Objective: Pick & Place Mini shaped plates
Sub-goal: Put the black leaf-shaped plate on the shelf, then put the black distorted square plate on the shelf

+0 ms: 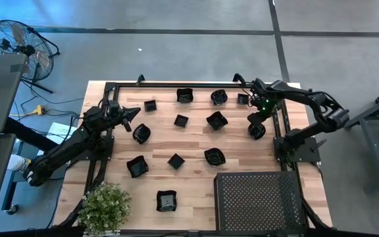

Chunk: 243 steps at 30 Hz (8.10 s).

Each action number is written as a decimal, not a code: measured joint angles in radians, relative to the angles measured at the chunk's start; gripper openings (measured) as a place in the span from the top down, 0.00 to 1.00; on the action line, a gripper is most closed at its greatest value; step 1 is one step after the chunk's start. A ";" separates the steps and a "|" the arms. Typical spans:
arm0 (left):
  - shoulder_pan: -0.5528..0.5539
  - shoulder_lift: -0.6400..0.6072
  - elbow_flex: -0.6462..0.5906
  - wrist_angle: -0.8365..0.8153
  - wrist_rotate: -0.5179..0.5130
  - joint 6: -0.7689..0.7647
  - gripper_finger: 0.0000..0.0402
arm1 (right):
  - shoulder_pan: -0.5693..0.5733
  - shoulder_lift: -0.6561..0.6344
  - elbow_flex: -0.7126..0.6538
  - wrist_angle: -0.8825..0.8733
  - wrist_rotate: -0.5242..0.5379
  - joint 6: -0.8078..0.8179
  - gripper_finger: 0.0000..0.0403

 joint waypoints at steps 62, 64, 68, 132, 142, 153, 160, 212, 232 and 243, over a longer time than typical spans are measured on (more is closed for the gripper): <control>0.000 0.000 0.000 0.000 -0.004 0.000 1.00 | 0.055 0.007 -0.032 0.075 -0.115 0.082 0.71; 0.000 0.000 0.000 0.000 -0.004 0.000 1.00 | 0.065 0.006 -0.032 0.079 -0.108 0.084 0.72; 0.000 0.000 0.000 -0.001 -0.004 0.000 1.00 | 0.079 0.009 -0.032 0.077 -0.112 0.084 0.78; 0.000 0.000 0.000 0.000 -0.005 0.008 1.00 | 1.844 -0.546 0.357 -0.386 -0.106 1.703 1.00; 0.000 0.000 0.000 0.000 -0.004 0.008 1.00 | 2.091 -0.551 0.230 -0.202 -0.007 1.843 1.00; 0.000 0.000 0.000 0.000 -0.004 0.008 1.00 | 2.104 -0.520 0.198 -0.057 0.069 1.841 1.00; 0.000 0.000 0.000 0.000 -0.004 0.008 1.00 | 2.059 -0.431 0.198 0.111 0.120 1.780 1.00; 0.000 0.000 0.000 0.000 0.006 0.002 1.00 | 1.751 -0.141 0.298 0.421 0.069 1.544 0.78; 0.000 0.206 0.068 -0.023 0.088 0.053 1.00 | 1.220 -0.401 0.295 0.236 0.203 0.807 0.99; 0.000 0.350 0.127 0.054 0.072 0.144 1.00 | 0.876 -0.401 0.146 0.587 0.086 0.446 1.00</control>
